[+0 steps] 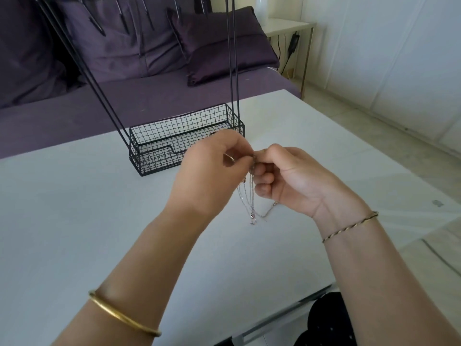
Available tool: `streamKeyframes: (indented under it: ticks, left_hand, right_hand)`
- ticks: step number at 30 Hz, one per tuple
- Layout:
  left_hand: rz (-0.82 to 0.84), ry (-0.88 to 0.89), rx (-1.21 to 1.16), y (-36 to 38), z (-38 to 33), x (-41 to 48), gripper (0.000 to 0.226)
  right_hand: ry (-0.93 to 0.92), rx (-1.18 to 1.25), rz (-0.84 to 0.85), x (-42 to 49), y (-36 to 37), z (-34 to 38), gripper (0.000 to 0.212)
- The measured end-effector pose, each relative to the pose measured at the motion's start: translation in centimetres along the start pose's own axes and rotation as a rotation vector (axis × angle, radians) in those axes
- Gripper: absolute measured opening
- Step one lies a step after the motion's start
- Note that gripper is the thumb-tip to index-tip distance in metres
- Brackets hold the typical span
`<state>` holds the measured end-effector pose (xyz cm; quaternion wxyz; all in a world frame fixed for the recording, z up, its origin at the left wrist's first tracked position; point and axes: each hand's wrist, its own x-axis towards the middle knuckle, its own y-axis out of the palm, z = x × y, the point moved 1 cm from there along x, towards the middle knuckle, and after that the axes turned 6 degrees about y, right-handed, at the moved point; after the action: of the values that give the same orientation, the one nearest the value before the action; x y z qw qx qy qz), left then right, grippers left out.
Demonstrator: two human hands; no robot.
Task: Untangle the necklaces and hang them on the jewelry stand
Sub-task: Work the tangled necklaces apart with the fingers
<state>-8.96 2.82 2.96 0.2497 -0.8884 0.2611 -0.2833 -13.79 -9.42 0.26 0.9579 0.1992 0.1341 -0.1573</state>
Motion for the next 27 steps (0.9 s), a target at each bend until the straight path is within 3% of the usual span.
streamKeyframes:
  ticks: [3,8,11,15,18,27]
  left_hand:
    - [-0.004,0.120,0.225,0.14,-0.10,-0.11,0.010]
    - [0.012,0.183,0.323,0.06,-0.18,-0.14,0.009]
    - [0.046,0.094,0.179,-0.09,-0.02,-0.08,0.011]
    - [0.074,-0.133,-0.212,-0.21,0.04,0.03,0.013]
    - [0.067,-0.241,-0.391,-0.21,0.33,0.14,0.017]
    - [0.013,0.123,0.297,-0.11,-0.44,-0.24,0.010]
  right_hand:
    - [0.027,0.006,-0.005,-0.02,-0.15,0.02,0.016]
    - [0.032,-0.087,-0.018,-0.07,-0.22,-0.12,0.013]
    - [-0.008,-0.144,-0.014,-0.25,-0.30,0.03,0.015]
    - [-0.095,-0.215,-0.020,-0.43,-0.30,0.35,0.031]
    - [-0.107,-0.186,-0.020,-0.40,-0.12,0.44,0.029]
    - [-0.012,-0.144,-0.055,-0.31,-0.05,0.09,0.016]
